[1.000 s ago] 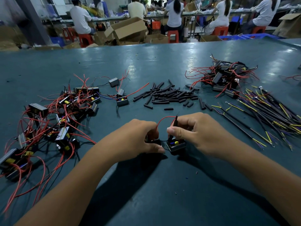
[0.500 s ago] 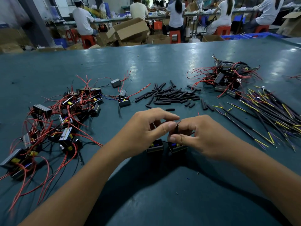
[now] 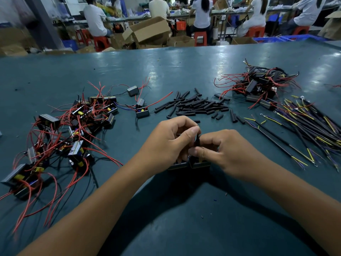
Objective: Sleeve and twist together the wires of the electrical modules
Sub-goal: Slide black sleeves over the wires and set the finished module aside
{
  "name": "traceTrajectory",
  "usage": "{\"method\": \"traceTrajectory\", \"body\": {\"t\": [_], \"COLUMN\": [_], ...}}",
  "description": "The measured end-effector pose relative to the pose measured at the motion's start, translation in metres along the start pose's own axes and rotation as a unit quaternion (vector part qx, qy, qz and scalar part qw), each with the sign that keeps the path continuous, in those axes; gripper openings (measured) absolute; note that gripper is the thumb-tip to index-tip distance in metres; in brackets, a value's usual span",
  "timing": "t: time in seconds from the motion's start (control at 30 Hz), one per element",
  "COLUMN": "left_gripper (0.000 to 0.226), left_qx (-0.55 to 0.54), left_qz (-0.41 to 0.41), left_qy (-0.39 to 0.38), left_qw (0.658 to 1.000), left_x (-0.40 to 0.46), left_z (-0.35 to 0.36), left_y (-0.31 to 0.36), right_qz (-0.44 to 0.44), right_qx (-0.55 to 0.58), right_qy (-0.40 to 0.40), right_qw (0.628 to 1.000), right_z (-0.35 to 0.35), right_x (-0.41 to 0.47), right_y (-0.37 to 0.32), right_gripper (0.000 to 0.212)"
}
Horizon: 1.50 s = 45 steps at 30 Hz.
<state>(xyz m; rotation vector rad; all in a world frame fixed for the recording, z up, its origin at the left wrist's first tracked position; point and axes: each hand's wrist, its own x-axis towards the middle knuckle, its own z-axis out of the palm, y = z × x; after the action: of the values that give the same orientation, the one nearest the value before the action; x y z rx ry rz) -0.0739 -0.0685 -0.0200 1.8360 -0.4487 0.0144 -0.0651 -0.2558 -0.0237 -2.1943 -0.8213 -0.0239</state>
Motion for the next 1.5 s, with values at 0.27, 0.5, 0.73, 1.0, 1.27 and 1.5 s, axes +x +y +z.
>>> {"method": "traceTrajectory", "body": {"t": [0.27,0.5,0.73,1.0,1.27,1.5], "left_gripper": [0.012,0.009,0.014,0.024,0.029,0.006], "left_qx": [0.039,0.036,0.006,-0.140,-0.142,-0.037], "left_qz": [0.017,0.019,-0.009,-0.079,-0.064,-0.014], "left_qy": [-0.016,0.024,0.015,-0.064,-0.110,-0.034], "left_qw": [0.999,0.999,1.000,0.985,0.982,0.999], "left_x": [0.000,0.000,0.000,-0.002,-0.004,0.001], "left_z": [-0.022,-0.013,-0.003,-0.004,-0.009,-0.006], "left_y": [0.002,-0.001,-0.001,0.003,0.005,0.003], "right_qz": [0.012,0.018,0.002,-0.008,0.017,0.029], "right_qx": [-0.015,-0.029,-0.057,-0.047,-0.039,-0.029], "right_qy": [-0.058,-0.086,-0.074,-0.087,-0.084,-0.100], "right_qw": [0.998,0.996,0.996,0.995,0.996,0.994], "right_z": [-0.013,-0.022,-0.015,-0.023,-0.026,-0.030], "right_x": [0.000,-0.001,-0.001,-0.002,-0.002,-0.002], "right_y": [0.008,0.004,0.003,-0.001,0.002,0.001], "right_gripper": [0.002,0.006,0.013,0.020,0.005,0.006]}}
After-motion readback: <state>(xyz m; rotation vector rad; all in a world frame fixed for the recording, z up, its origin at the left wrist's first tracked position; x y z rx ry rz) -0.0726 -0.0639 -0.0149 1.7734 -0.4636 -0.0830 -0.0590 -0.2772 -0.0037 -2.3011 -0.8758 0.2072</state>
